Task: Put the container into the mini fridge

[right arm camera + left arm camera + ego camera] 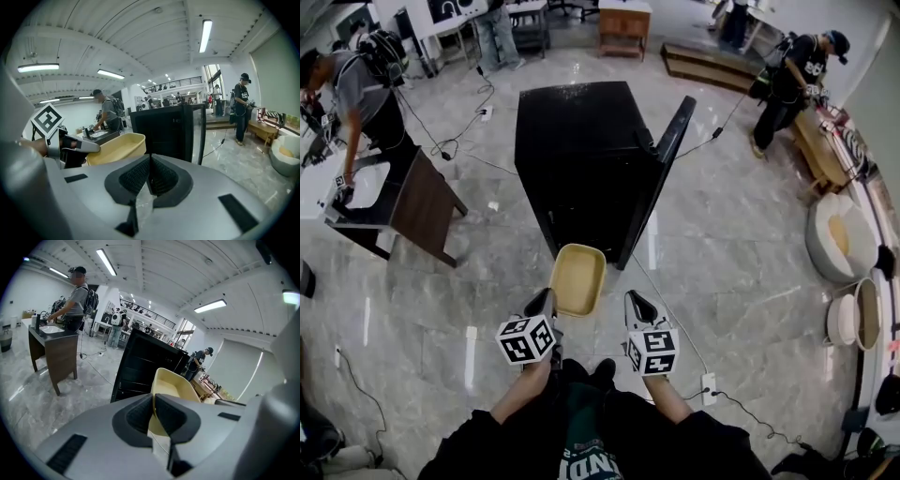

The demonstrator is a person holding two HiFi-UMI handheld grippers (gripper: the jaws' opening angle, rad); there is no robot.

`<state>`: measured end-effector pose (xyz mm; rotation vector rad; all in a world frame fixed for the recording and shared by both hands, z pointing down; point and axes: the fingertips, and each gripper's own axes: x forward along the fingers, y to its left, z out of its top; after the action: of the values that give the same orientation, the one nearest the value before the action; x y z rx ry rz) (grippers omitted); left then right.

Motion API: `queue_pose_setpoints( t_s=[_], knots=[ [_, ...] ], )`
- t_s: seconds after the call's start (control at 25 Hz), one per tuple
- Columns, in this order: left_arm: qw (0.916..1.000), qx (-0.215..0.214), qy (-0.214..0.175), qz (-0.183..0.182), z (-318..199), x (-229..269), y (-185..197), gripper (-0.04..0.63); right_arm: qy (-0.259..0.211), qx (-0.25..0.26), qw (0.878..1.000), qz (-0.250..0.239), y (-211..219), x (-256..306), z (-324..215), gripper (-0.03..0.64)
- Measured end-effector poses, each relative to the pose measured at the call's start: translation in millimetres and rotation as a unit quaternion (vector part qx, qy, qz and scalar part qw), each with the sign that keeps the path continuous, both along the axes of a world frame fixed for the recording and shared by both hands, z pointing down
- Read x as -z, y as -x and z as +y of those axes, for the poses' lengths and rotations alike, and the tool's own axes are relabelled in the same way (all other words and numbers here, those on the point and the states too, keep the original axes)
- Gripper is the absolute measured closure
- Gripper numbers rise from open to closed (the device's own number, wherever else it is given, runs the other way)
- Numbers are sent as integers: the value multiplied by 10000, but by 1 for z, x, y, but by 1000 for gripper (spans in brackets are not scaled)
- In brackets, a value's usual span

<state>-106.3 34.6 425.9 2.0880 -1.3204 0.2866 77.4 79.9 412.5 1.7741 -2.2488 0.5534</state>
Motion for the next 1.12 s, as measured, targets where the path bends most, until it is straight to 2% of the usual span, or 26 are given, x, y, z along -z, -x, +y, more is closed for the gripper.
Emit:
queue_pose_setpoints(
  t_s=[0.64, 1.12],
  knots=[
    [9999, 122, -104, 47, -31, 6, -4, 569, -103, 97, 9999, 4, -3, 8, -30, 581],
    [9997, 239, -90, 31, -28, -2, -5, 569, -94, 166, 9998, -25, -10, 1, -24, 581]
  ],
)
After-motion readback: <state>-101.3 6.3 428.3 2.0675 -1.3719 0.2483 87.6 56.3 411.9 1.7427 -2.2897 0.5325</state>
